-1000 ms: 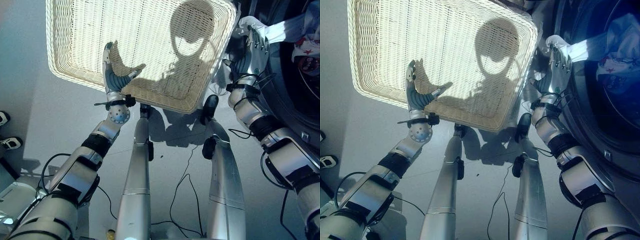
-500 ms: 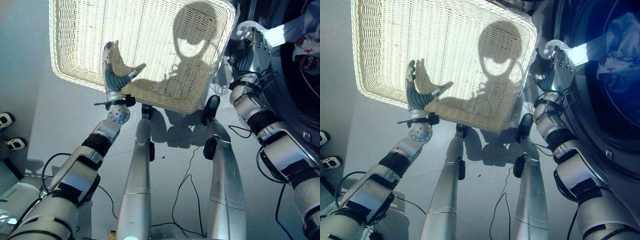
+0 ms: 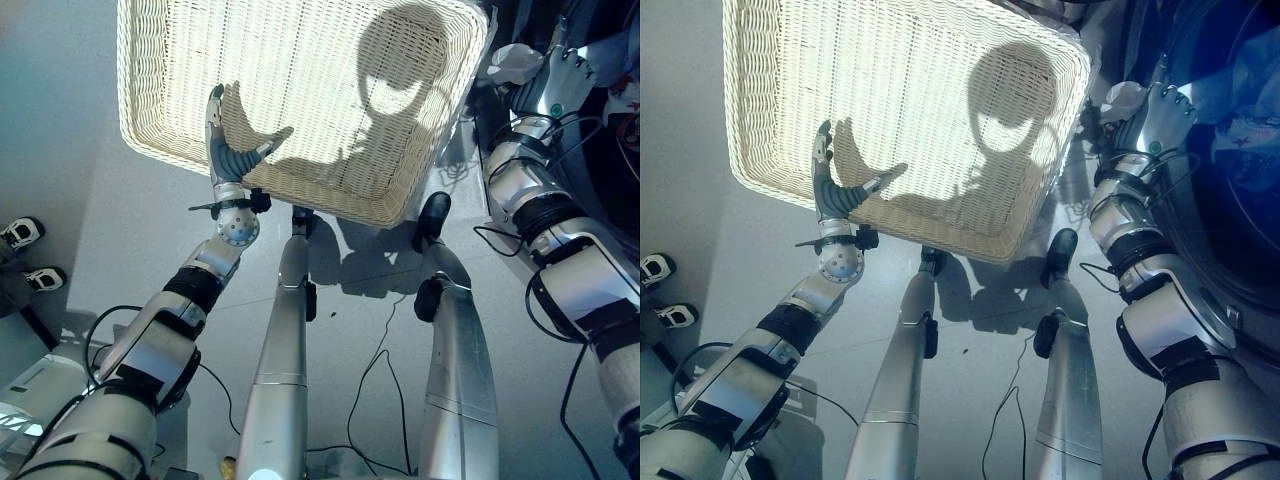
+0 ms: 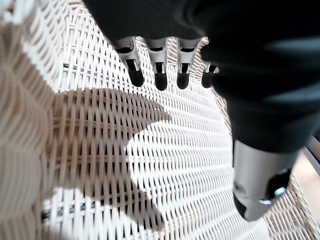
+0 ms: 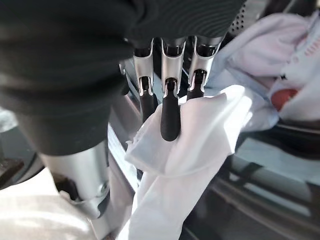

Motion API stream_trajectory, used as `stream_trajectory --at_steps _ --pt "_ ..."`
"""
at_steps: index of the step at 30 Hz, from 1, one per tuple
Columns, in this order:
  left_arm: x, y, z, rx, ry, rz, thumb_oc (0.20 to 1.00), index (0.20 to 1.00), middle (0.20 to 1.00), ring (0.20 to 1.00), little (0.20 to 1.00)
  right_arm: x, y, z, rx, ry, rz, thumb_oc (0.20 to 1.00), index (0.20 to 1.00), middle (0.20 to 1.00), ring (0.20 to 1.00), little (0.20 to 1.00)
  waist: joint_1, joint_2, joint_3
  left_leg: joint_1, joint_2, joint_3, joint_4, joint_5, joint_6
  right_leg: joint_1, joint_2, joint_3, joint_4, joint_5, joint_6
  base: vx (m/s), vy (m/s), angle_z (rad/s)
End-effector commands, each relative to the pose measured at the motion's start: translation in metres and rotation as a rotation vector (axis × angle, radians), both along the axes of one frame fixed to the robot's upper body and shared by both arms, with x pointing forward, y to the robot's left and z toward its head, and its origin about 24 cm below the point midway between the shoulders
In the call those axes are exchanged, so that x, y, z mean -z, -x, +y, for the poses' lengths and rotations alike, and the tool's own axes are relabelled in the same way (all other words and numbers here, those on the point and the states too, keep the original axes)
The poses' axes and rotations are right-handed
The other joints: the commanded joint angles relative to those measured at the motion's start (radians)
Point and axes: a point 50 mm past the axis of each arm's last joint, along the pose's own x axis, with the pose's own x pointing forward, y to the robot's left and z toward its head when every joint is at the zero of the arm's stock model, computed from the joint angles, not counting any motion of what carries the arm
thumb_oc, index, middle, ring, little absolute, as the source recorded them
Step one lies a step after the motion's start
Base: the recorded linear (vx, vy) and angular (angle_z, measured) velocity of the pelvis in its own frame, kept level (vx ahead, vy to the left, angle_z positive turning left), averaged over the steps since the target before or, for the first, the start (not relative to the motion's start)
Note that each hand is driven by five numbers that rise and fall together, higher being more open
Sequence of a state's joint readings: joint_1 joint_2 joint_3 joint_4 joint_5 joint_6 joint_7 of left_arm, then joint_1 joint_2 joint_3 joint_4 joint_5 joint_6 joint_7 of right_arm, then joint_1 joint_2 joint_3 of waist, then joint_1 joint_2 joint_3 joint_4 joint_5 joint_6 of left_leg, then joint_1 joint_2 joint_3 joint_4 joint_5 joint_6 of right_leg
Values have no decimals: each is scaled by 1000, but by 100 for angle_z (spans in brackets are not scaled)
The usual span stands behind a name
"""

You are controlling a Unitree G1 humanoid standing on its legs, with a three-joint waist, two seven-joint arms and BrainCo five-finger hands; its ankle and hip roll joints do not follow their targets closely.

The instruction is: Put the clothes into the washing machine.

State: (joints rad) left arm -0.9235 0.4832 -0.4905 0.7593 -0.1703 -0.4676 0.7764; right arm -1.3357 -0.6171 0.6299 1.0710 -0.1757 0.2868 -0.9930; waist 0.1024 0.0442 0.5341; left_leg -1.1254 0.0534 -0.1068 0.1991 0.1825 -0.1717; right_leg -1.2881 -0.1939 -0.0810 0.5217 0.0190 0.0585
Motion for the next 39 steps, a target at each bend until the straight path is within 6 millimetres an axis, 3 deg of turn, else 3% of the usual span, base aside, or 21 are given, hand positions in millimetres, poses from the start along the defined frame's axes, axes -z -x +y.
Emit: stream_trajectory --at_steps 1,5,6,12,19,29,34,39 --pt "-17 3 0 21 50 -87 1000 1000 1000 1000 1000 -14 12 -41 170 15 69 1000 1000 1000 1000 1000 -21 73 -14 -28 -94 46 74 -57 112 69 67 -80 -155 122 72 17 -23 3" --pt "-22 2 4 19 42 -90 1000 1000 1000 1000 1000 -8 12 -52 247 14 189 1000 1000 1000 1000 1000 -18 72 -14 -37 -96 41 75 -56 114 63 66 -84 -157 125 70 7 -15 1" --pt "-22 2 4 20 43 -90 1000 1000 1000 1000 1000 -8 13 -55 269 20 224 200 200 200 200 200 -17 73 -14 -38 -96 40 74 -55 113 63 67 -83 -158 125 69 0 0 0" --pt "-24 3 8 19 40 -93 1000 1000 1000 1000 1000 -7 14 -62 321 84 317 200 200 200 200 200 -19 70 -14 -42 -96 40 76 -53 115 61 71 -82 -156 126 68 0 0 0" --pt "-29 2 8 14 35 -101 1000 1000 1000 1000 1000 -6 11 -59 380 277 454 200 200 200 200 200 -25 60 -14 -49 -92 41 81 -51 113 57 75 -79 -152 127 67 0 0 0" --pt "-29 2 11 9 41 -102 1000 1000 1000 1000 1000 -1 8 -56 370 343 498 200 200 200 200 200 -30 52 -14 -49 -90 40 78 -51 111 59 82 -77 -156 126 66 0 0 0" --pt "-28 3 12 9 44 -102 1000 1000 1000 1000 1000 7 7 -57 339 319 510 200 200 200 200 200 -32 51 -14 -49 -88 42 76 -50 111 58 85 -75 -156 123 64 0 0 0" --pt "-26 3 13 6 48 -101 1000 1000 1000 1000 1000 25 10 -69 248 27 460 200 200 200 200 200 -34 49 -14 -51 -86 43 77 -49 110 55 88 -74 -152 123 63 0 0 0"
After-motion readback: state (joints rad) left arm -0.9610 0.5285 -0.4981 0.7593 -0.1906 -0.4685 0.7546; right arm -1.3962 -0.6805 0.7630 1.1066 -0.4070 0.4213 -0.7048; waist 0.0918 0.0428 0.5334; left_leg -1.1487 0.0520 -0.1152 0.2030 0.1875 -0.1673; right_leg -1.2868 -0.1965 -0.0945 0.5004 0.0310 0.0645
